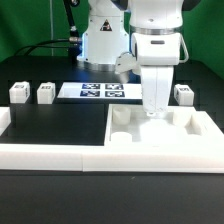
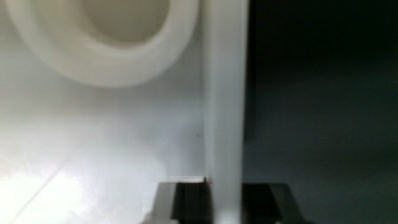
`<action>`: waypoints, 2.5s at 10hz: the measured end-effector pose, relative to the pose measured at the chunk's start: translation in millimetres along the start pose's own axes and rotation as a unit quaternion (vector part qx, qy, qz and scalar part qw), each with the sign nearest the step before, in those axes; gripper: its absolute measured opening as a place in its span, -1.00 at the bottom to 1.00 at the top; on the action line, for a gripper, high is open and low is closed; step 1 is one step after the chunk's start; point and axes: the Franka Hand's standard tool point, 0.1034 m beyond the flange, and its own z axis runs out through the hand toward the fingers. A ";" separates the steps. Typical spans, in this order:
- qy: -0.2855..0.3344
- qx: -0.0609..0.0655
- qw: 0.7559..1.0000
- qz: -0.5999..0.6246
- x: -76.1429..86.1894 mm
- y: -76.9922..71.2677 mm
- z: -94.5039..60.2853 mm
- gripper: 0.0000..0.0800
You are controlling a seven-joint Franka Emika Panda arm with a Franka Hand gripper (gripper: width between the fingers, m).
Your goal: Assemble square table
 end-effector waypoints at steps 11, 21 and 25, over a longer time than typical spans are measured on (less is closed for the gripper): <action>0.002 0.000 1.000 -0.019 -1.9 1.7 2.4 0.62; -0.007 -0.004 0.973 0.231 45.6 -37.5 -40.1 0.62; 0.018 -0.023 0.919 0.393 81.1 -36.9 -45.7 0.62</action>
Offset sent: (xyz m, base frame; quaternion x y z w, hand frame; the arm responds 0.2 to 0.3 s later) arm 0.0000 0.0000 0.0000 0.0000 0.0000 0.0000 1.0000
